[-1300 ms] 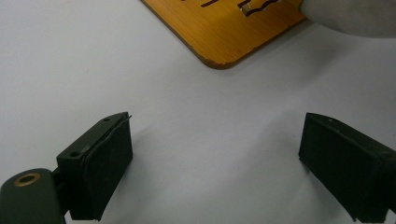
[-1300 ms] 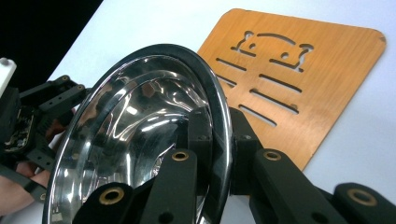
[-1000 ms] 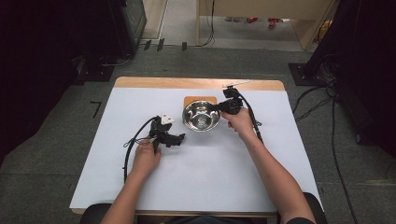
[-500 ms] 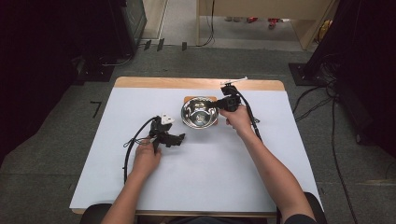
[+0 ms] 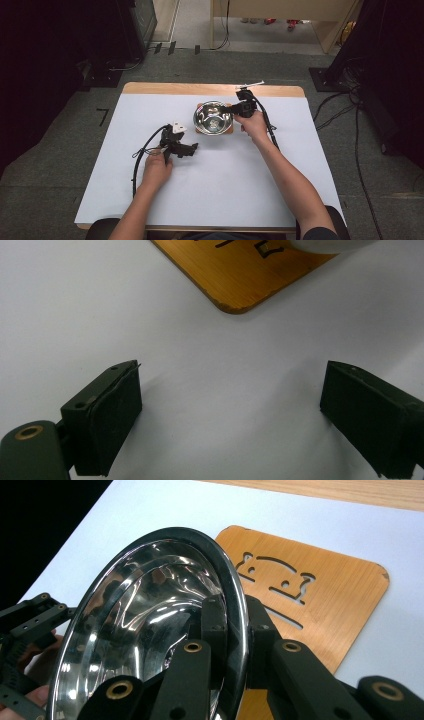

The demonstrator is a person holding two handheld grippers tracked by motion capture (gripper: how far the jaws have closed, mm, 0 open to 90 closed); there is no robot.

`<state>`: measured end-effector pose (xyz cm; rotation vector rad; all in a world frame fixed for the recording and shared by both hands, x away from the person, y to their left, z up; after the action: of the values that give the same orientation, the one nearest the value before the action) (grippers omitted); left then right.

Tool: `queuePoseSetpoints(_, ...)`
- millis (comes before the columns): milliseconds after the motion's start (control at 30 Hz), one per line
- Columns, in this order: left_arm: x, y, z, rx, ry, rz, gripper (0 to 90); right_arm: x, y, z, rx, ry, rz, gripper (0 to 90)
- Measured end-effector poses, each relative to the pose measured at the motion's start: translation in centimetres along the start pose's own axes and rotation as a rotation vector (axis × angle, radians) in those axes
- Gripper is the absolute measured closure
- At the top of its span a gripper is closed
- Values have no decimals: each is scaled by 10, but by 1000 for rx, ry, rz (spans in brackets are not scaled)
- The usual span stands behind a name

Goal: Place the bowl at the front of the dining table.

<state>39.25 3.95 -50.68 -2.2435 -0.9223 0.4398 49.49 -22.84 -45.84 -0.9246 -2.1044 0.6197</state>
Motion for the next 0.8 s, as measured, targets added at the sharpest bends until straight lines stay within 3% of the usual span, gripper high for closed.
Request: queuePoseSetpoints(800,0,0,0,0,0,0,96,-19,6,-5,-35,29,58,837)
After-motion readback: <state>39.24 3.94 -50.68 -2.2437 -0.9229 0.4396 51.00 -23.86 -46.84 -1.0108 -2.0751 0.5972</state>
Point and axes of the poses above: each handheld gripper's, and its own axes: y roughly forward along the jaws, z roughly out of its underside, x roughly to its left, the point moved 1 cm from there along y, roughly forward along the jaws, and after that the axes turned 5 degrees about z, right-handed, at the moved point
